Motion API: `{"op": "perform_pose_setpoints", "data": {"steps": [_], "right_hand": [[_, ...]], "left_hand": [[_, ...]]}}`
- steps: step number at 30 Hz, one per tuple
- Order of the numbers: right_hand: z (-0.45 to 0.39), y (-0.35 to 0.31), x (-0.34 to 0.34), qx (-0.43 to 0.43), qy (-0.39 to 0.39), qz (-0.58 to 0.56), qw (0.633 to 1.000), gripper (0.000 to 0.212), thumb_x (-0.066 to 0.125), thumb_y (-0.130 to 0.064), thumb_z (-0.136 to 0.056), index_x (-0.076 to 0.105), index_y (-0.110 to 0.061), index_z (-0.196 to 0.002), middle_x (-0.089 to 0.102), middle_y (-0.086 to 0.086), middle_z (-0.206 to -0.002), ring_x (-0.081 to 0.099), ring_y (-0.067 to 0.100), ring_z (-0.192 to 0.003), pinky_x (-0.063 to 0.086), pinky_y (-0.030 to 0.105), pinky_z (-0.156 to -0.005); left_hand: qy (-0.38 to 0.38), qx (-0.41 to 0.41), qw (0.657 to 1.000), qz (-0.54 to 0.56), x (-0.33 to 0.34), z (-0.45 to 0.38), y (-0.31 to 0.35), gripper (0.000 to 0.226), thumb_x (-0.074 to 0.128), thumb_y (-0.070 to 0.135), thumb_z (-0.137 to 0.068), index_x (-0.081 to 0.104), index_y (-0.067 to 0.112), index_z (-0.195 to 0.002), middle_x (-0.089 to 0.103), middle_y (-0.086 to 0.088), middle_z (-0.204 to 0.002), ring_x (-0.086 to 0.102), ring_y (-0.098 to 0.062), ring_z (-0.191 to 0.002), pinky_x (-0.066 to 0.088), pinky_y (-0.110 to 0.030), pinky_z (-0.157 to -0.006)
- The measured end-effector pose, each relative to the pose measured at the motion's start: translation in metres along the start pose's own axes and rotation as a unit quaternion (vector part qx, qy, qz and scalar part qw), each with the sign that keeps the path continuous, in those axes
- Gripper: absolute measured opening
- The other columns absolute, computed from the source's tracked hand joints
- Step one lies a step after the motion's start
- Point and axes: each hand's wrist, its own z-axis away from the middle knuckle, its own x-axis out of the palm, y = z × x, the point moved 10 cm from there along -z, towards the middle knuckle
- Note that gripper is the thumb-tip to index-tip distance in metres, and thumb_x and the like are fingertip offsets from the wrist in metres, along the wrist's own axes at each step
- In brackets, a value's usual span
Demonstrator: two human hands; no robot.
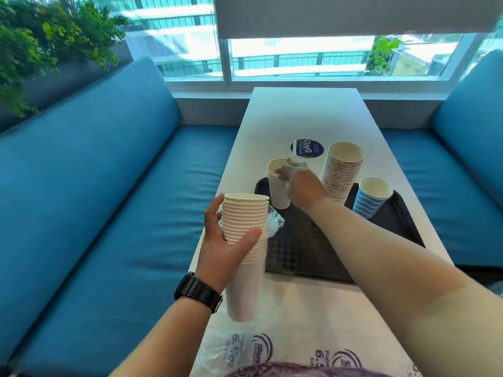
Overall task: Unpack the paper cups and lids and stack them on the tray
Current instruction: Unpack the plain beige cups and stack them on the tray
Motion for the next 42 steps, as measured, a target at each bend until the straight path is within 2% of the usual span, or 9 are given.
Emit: {"op": "perform_pose_setpoints", "data": {"steps": [2, 7, 10, 13, 16, 19, 24, 35, 42], "right_hand": [[0.007, -0.012, -0.017, 0.003, 0.029, -0.06, 0.998, 0.025, 0.055, -0.011, -0.095, 0.067, -0.01, -0.117, 0.06, 0.013, -0.132, 0.045, 0.026, -0.133, 0.03, 0.032, -0.111], [0.043, -0.048, -0.051, 0.06, 0.01, -0.28, 0.958, 0.014, 0.061, -0.028, -0.094, 0.073, -0.024, -0.102, 0.071, -0.006, -0.107, 0.064, 0.009, -0.1, 0.046, 0.024, -0.09], [0.071, -0.075, -0.062, 0.043, -0.019, -0.382, 0.923, 0.01, 0.063, -0.033, -0.092, 0.072, -0.032, -0.094, 0.073, -0.009, -0.101, 0.067, 0.007, -0.098, 0.05, 0.026, -0.091], [0.093, -0.092, -0.065, 0.032, -0.041, -0.443, 0.895, 0.018, 0.065, -0.04, -0.086, 0.071, -0.031, -0.101, 0.072, -0.012, -0.105, 0.064, 0.004, -0.104, 0.047, 0.025, -0.096], [0.106, -0.096, -0.058, 0.051, -0.065, -0.463, 0.882, 0.04, 0.071, -0.048, -0.076, 0.065, -0.032, -0.112, 0.068, -0.015, -0.11, 0.062, 0.001, -0.105, 0.046, 0.024, -0.095], [0.113, -0.097, -0.047, 0.073, -0.094, -0.51, 0.852, 0.043, 0.075, -0.035, -0.071, 0.065, -0.022, -0.11, 0.071, -0.009, -0.098, 0.065, 0.004, -0.095, 0.047, 0.023, -0.088], [0.12, -0.099, -0.041, 0.101, -0.114, -0.598, 0.787, 0.042, 0.077, -0.011, -0.066, 0.064, -0.01, -0.106, 0.069, 0.003, -0.09, 0.065, 0.015, -0.085, 0.05, 0.027, -0.084], [0.121, -0.087, -0.038, 0.144, -0.082, -0.636, 0.754, 0.043, 0.074, -0.017, -0.064, 0.065, -0.014, -0.106, 0.07, -0.001, -0.088, 0.064, 0.016, -0.086, 0.045, 0.03, -0.077], [0.11, -0.095, -0.049, 0.125, -0.068, -0.637, 0.757, 0.06, 0.082, -0.012, -0.063, 0.059, -0.016, -0.118, 0.069, 0.003, -0.1, 0.066, 0.016, -0.089, 0.05, 0.024, -0.072]], "left_hand": [[0.003, -0.001, 1.0, -0.005, -0.002, 0.0, 0.001, 0.084, 0.074, 0.058, -0.056, 0.026, 0.064, -0.124, 0.056, 0.024, -0.114, 0.067, 0.003, -0.093, 0.051, -0.014, -0.082], [0.008, 0.004, 1.0, -0.001, -0.004, 0.001, 0.011, 0.085, 0.079, 0.054, -0.059, 0.026, 0.064, -0.124, 0.053, 0.031, -0.111, 0.066, 0.004, -0.093, 0.051, -0.019, -0.085], [0.01, 0.021, 1.0, 0.013, -0.005, 0.005, 0.022, 0.084, 0.085, 0.027, -0.073, 0.028, 0.046, -0.132, 0.05, 0.025, -0.113, 0.065, 0.01, -0.088, 0.049, -0.01, -0.079], [0.011, 0.027, 1.0, 0.011, -0.006, 0.009, 0.029, 0.084, 0.084, 0.025, -0.074, 0.027, 0.041, -0.134, 0.053, 0.024, -0.111, 0.065, 0.009, -0.088, 0.051, -0.013, -0.08], [0.013, 0.034, 0.999, 0.001, -0.007, 0.014, 0.036, 0.086, 0.085, 0.029, -0.072, 0.027, 0.04, -0.135, 0.053, 0.025, -0.112, 0.065, 0.01, -0.088, 0.05, -0.012, -0.08], [0.009, 0.043, 0.999, -0.004, -0.006, 0.019, 0.042, 0.084, 0.086, 0.022, -0.075, 0.028, 0.041, -0.133, 0.055, 0.022, -0.112, 0.065, 0.01, -0.084, 0.051, -0.012, -0.076], [-0.009, 0.05, 0.999, -0.011, -0.005, 0.027, 0.046, 0.084, 0.083, 0.046, -0.062, 0.028, 0.053, -0.126, 0.056, 0.017, -0.119, 0.068, 0.001, -0.09, 0.055, -0.021, -0.08], [-0.038, 0.056, 0.996, -0.051, 0.003, 0.037, 0.041, 0.085, 0.077, 0.061, -0.056, 0.027, 0.062, -0.126, 0.056, 0.017, -0.121, 0.067, -0.008, -0.099, 0.056, -0.042, -0.089], [-0.042, 0.041, 0.997, -0.056, 0.003, 0.035, 0.033, 0.085, 0.076, 0.062, -0.055, 0.028, 0.062, -0.126, 0.052, 0.025, -0.119, 0.066, -0.007, -0.099, 0.056, -0.037, -0.089]]}}
